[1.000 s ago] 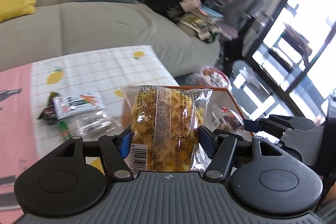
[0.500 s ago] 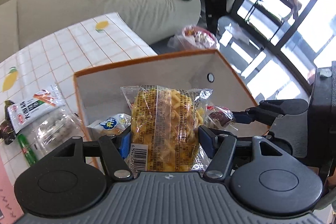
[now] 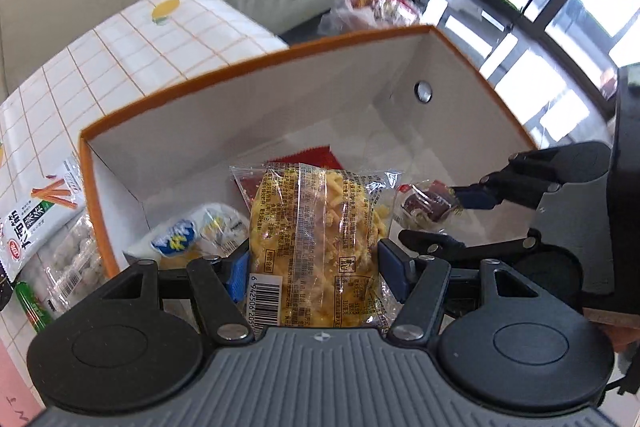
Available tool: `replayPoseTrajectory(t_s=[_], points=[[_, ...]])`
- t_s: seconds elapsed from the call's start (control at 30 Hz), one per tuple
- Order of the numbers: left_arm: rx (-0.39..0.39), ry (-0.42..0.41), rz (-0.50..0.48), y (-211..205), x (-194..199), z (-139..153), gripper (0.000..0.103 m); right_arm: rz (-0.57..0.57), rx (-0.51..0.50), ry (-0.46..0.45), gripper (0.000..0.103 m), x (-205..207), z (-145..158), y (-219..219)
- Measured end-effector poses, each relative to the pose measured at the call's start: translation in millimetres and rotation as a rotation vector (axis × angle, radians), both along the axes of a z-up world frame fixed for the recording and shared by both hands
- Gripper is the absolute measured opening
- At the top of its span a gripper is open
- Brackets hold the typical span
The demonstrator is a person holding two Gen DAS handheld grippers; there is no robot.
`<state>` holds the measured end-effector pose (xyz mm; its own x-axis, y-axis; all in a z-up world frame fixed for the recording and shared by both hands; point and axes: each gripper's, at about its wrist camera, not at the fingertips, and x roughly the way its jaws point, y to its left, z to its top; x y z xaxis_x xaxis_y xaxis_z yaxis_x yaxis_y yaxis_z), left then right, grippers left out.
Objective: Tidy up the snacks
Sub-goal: 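Carry the yellow bag and brown-treat bag over the orange box with both tools, then open both tools to drop the bags into the box, then move both open tools back to the remaining snacks on the table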
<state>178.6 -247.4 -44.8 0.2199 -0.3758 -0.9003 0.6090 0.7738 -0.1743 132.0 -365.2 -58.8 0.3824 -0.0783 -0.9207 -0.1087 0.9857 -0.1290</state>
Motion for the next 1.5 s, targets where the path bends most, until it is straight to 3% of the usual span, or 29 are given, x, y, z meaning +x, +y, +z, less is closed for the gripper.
replayPoseTrajectory(t_s=[0.3, 0.63, 0.7, 0.8, 0.83, 1.0, 1.17, 1.5], points=[[0.071, 0.047, -0.001, -4.6, 2.7, -21.2, 0.077, 0.008, 0.011, 0.085, 0.039, 8.6, -18.7, -0.8], [0.044, -0.008, 0.005, 2.1, 2.0, 1.0, 0.087, 0.022, -0.016, 0.102, 0.041, 10.1, -19.9, 2.5], [0.039, -0.019, 0.007, 5.1, 0.5, 8.2, 0.087, 0.026, -0.023, 0.104, 0.047, 9.4, -18.5, 4.3], [0.034, -0.041, 0.01, 8.4, -4.1, 19.5, 0.087, 0.033, -0.045, 0.098, 0.067, 7.1, -12.5, 8.5], [0.029, -0.052, 0.012, 10.7, -6.3, 24.4, 0.087, 0.038, -0.057, 0.089, 0.072, 5.7, -9.1, 10.4], [0.012, -0.119, 0.031, 22.3, -19.8, 48.7, 0.087, 0.043, -0.132, 0.027, 0.073, -7.1, 12.2, 19.3], [-0.023, -0.183, 0.086, 45.2, -31.7, 74.0, 0.087, -0.046, -0.18, -0.103, 0.079, -25.0, 35.8, 21.6], [-0.063, -0.297, 0.196, 101.8, -61.2, 103.9, 0.087, -0.113, -0.057, -0.324, 0.079, -62.7, 70.5, 60.2]])
